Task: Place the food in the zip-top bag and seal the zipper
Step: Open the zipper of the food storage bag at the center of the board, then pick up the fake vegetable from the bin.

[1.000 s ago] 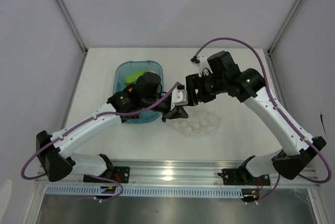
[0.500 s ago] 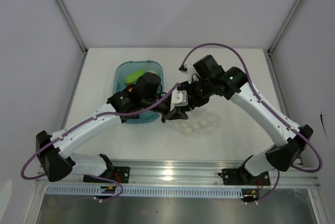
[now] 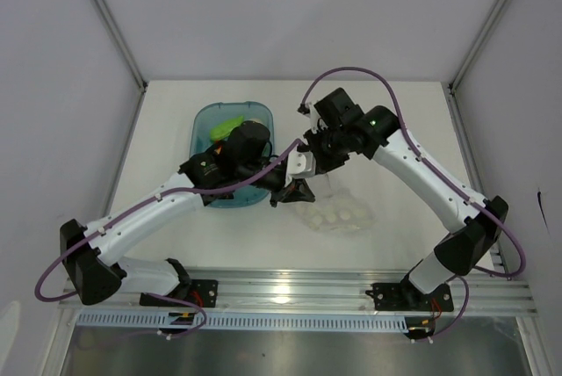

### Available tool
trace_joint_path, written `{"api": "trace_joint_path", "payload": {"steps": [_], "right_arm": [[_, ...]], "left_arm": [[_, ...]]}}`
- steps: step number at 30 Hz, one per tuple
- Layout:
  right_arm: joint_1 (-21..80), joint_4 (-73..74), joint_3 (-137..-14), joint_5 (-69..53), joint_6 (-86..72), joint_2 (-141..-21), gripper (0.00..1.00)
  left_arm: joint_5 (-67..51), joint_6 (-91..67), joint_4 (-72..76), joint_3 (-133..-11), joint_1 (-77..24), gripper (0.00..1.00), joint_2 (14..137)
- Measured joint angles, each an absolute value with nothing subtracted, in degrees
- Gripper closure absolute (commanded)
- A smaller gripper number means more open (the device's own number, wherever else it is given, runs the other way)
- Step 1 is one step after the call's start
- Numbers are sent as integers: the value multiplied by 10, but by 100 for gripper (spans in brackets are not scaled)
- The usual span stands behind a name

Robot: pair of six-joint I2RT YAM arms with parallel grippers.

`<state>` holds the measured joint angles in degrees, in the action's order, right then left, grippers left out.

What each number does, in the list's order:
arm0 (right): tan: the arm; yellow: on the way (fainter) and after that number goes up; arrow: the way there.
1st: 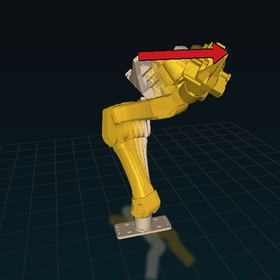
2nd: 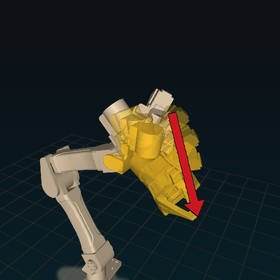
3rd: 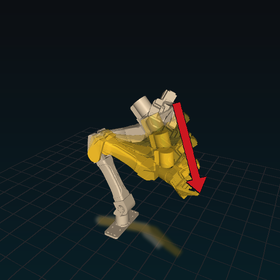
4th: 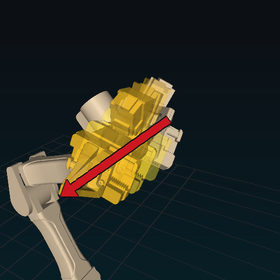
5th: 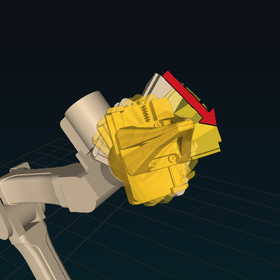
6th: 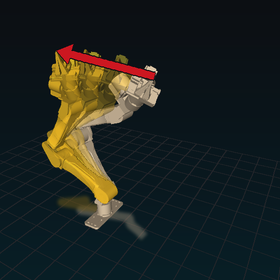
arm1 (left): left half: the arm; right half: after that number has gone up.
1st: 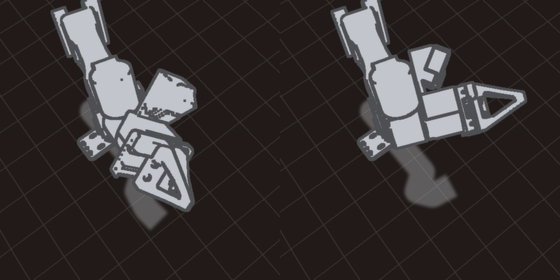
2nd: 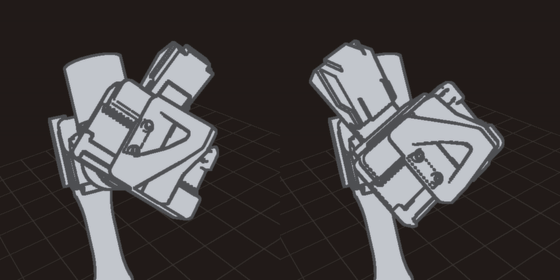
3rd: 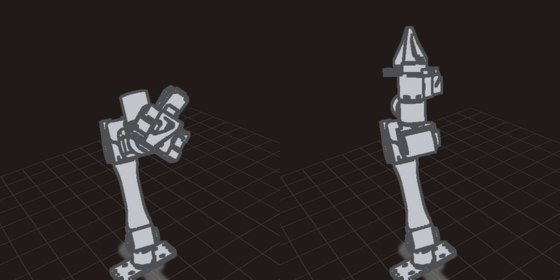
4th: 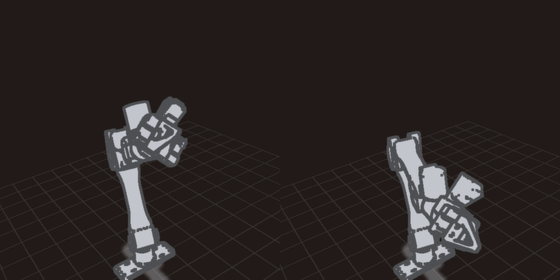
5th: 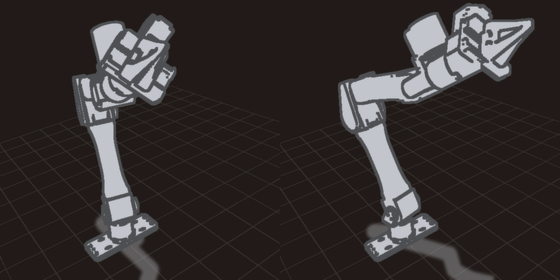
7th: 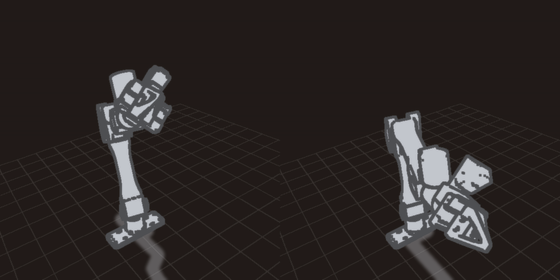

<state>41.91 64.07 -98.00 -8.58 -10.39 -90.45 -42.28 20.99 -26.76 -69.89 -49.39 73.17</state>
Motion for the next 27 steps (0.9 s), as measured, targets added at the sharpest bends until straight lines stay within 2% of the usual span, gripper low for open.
{"api": "trace_joint_path", "payload": {"steps": [5, 7, 9, 11, 14, 17, 18, 19, 20, 27], "right_arm": [[419, 639, -980, -28, -110, -904, 100], [419, 635, -980, -10, -113, -899, 100], [421, 624, -976, 7, -115, -885, 100], [422, 611, -966, 18, -116, -864, 100], [422, 600, -951, 35, -118, -832, 100], [422, 592, -945, 47, -119, -817, 100], [422, 590, -945, 51, -119, -816, 100], [422, 587, -945, 54, -120, -815, 100], [422, 583, -943, 57, -120, -814, 100], [422, 565, -910, 71, -128, -803, 100]], "left_arm": [[-420, 194, -253, -695, -493, 99, 732], [-417, 176, -227, -683, -489, 82, 731], [-414, 149, -197, -667, -485, 70, 731], [-407, 115, -161, -651, -482, 67, 731], [-397, 64, -104, -634, -479, 48, 732], [-371, 12, -42, -626, -477, 38, 732], [-361, -1, -22, -625, -475, 23, 732], [-347, -12, -3, -624, -475, 14, 731], [-332, -27, 15, -621, -475, 1, 730], [-227, -117, 74, -600, -459, 1, 685]]}}
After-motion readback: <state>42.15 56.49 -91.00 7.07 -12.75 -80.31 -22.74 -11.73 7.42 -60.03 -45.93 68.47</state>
